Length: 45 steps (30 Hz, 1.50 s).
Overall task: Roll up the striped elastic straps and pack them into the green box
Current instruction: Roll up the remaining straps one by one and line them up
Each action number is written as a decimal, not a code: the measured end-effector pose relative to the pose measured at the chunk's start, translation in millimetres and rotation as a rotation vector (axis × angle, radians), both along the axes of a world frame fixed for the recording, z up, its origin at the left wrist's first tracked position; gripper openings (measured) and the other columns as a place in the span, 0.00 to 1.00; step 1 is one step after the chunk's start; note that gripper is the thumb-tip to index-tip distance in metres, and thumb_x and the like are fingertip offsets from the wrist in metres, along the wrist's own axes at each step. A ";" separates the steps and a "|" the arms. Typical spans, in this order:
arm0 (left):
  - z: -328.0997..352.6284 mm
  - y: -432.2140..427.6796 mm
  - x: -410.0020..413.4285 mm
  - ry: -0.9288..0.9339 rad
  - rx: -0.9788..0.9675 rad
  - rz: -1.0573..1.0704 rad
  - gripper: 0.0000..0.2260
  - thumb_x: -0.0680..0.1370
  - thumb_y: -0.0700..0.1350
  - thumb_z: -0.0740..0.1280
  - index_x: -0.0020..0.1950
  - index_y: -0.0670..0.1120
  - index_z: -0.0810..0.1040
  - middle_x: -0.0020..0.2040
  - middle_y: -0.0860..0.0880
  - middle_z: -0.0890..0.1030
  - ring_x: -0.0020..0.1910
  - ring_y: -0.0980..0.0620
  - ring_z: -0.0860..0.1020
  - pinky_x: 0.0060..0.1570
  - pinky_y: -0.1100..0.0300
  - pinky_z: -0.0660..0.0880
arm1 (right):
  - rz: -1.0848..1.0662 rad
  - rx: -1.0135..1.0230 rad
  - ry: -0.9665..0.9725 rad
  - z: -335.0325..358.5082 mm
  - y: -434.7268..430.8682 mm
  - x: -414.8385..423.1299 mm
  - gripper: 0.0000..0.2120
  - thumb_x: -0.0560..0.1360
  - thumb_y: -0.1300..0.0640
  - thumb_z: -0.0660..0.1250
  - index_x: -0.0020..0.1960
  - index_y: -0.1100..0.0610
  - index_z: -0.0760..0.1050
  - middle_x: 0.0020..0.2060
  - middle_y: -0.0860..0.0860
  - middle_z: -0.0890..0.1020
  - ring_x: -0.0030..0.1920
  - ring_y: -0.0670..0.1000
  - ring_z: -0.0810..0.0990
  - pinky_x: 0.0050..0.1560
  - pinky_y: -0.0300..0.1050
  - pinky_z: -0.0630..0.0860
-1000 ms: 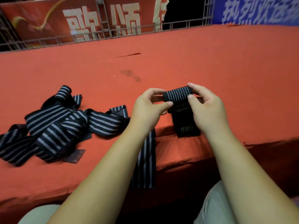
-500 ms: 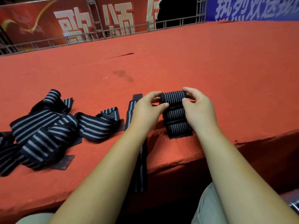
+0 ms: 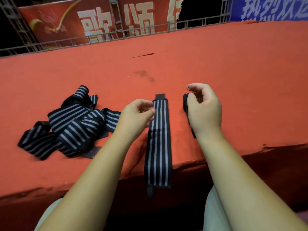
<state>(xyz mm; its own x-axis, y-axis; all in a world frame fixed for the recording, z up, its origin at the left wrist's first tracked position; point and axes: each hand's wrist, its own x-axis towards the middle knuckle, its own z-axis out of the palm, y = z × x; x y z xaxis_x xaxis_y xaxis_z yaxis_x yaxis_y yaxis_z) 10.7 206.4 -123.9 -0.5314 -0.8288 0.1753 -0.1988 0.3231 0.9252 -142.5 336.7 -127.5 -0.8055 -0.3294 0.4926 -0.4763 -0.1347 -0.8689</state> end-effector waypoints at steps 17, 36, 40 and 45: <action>-64.1 -59.7 85.3 -0.487 -0.631 0.103 0.31 0.78 0.40 0.74 0.79 0.55 0.71 0.74 0.54 0.73 0.71 0.49 0.68 0.76 0.51 0.67 | 0.427 0.830 0.358 -56.4 -100.3 53.4 0.26 0.81 0.55 0.69 0.78 0.45 0.72 0.73 0.45 0.76 0.73 0.56 0.70 0.76 0.56 0.68; -40.5 -50.0 103.4 -0.279 -0.782 0.101 0.23 0.83 0.44 0.68 0.77 0.60 0.75 0.63 0.58 0.81 0.63 0.52 0.79 0.59 0.48 0.79 | 0.680 0.265 -0.176 -25.9 -84.2 70.7 0.09 0.82 0.61 0.70 0.58 0.52 0.84 0.37 0.44 0.83 0.40 0.44 0.80 0.46 0.41 0.78; -28.7 -37.6 103.5 -0.154 -0.623 0.179 0.11 0.85 0.46 0.67 0.63 0.57 0.84 0.48 0.60 0.86 0.50 0.57 0.83 0.49 0.58 0.76 | 0.731 0.168 -0.261 -18.3 -75.8 71.6 0.11 0.85 0.60 0.65 0.64 0.55 0.83 0.47 0.49 0.89 0.45 0.46 0.82 0.48 0.42 0.78; -14.6 -16.5 91.0 0.025 -0.448 0.249 0.10 0.84 0.45 0.70 0.61 0.55 0.88 0.48 0.60 0.88 0.48 0.66 0.83 0.50 0.64 0.78 | 0.803 0.164 -0.198 -19.9 -70.5 73.6 0.13 0.84 0.58 0.70 0.67 0.50 0.82 0.59 0.48 0.88 0.57 0.47 0.85 0.57 0.46 0.78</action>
<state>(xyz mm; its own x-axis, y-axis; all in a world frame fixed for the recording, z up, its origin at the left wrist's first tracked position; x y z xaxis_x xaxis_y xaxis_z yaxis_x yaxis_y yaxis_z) 101.7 189.8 -138.5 -0.3185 -0.7701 0.5526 -0.2998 0.6349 0.7120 -68.9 266.2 -147.4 -0.3625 -0.8943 0.2625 -0.1265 -0.2318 -0.9645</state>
